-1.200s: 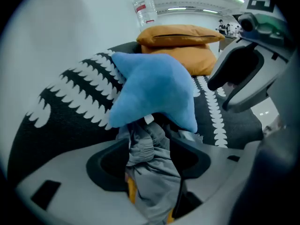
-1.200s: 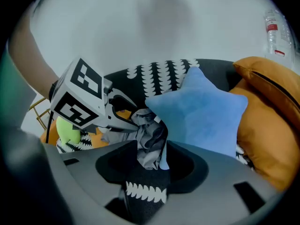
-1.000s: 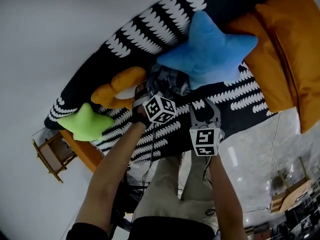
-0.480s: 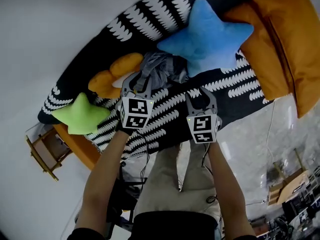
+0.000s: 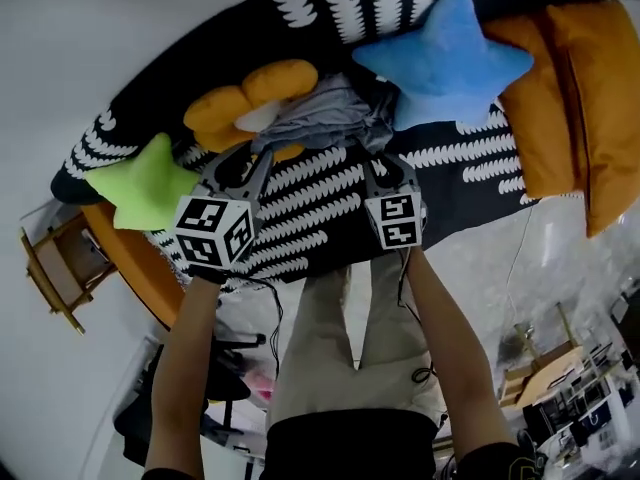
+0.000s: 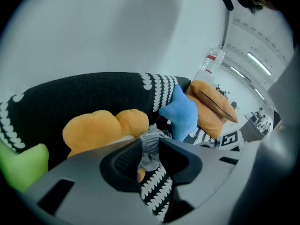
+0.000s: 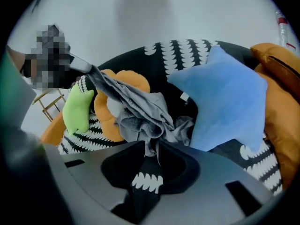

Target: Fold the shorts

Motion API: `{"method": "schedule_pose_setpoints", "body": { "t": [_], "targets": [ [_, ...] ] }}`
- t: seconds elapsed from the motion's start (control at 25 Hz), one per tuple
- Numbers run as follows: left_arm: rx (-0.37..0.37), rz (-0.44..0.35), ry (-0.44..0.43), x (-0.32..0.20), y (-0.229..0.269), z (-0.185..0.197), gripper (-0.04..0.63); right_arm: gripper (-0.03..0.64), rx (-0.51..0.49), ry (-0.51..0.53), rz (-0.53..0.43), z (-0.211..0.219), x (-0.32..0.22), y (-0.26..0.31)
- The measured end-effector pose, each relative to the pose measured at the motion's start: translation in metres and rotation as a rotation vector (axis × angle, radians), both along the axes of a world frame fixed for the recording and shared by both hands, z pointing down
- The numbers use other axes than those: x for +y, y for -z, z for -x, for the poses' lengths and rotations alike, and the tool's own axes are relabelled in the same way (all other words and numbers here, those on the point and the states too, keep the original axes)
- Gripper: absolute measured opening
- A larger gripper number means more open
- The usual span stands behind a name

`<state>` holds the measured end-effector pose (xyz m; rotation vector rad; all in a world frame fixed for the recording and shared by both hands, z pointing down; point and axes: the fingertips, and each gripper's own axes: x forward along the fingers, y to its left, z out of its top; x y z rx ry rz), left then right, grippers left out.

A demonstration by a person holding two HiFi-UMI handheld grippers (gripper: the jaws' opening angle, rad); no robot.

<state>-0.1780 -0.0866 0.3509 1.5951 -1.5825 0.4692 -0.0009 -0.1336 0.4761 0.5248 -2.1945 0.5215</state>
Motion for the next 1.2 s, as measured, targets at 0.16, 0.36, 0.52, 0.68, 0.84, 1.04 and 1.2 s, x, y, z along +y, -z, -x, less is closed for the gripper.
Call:
{"method": "schedule_pose_setpoints", "body": {
  "t": [0.16,0.36,0.52,0.68,0.84,1.04,1.2],
  "targets": [
    [0.021,-0.020,0.023,0.005,0.001,0.003,0.124,0.101,0.021,-0.058,-0.018,0.025,-0.004,-0.027],
    [0.018,-0.051,-0.002,-0.005,0.011,-0.006,0.124,0.118,0.048,-0.102,-0.005,0.041,-0.032,-0.059],
    [0.008,-0.086,-0.006,-0.008,0.030,-0.007,0.124,0.043,0.095,-0.063,0.030,0.046,-0.030,-0.063],
    [-0.032,-0.131,-0.037,-0.011,0.064,-0.002,0.118,0.038,0.043,-0.099,-0.002,0.034,-0.042,-0.038],
    [-0.051,-0.155,-0.040,-0.007,0.097,0.002,0.114,0.033,0.087,-0.064,-0.035,0.010,-0.050,-0.003],
    [-0.104,-0.102,-0.052,0.024,0.103,0.004,0.018,0.031,0.263,-0.013,-0.037,-0.041,-0.047,0.021],
    [-0.208,-0.045,-0.166,0.073,0.114,-0.004,0.015,0.029,0.245,0.068,-0.144,-0.065,-0.043,0.116]
  ]
}}
